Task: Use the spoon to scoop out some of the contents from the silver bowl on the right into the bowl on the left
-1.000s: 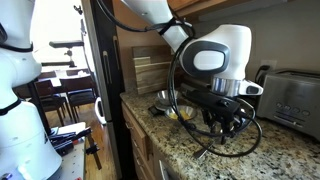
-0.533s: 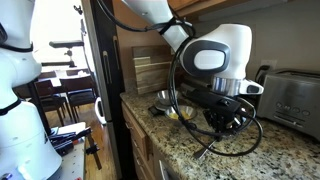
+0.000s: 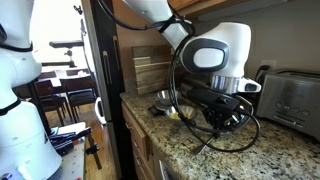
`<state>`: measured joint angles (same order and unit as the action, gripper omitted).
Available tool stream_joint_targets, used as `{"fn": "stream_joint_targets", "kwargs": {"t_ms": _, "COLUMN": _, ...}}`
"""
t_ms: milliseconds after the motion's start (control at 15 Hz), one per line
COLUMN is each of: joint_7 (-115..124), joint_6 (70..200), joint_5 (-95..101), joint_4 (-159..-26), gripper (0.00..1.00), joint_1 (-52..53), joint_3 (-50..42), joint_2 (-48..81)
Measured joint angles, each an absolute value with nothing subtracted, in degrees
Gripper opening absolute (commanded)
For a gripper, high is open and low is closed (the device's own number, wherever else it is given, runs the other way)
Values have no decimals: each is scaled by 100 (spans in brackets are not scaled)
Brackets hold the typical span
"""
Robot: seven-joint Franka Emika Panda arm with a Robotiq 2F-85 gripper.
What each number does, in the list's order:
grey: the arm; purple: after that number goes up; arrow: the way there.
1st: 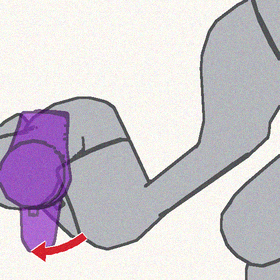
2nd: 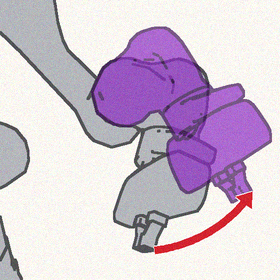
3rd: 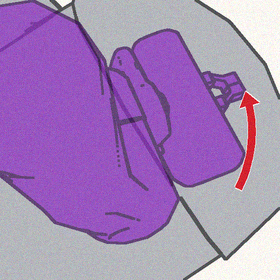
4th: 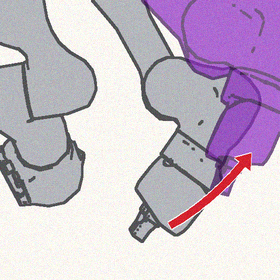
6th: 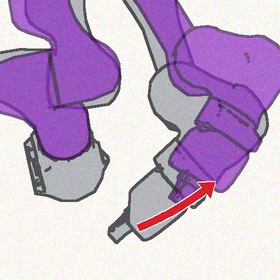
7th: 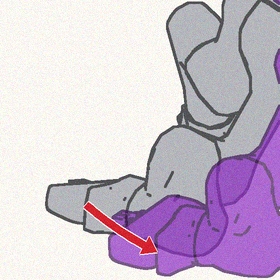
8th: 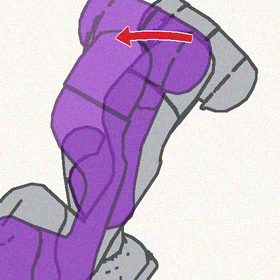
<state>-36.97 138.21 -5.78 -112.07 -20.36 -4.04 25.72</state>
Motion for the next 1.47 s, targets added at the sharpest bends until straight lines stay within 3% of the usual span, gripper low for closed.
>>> {"fn": "stream_joint_targets", "kwargs": {"t_ms": 600, "joint_7": -4036, "joint_6": 13494, "joint_5": -581, "joint_4": -11340, "gripper": 6, "joint_1": -2008, "joint_3": -355, "joint_2": 1873}}
{"fn": "stream_joint_targets", "kwargs": {"t_ms": 1467, "joint_7": -4641, "joint_6": 11267, "joint_5": 146, "joint_4": -11430, "gripper": 6, "joint_1": -1345, "joint_3": -360, "joint_2": 1040}}
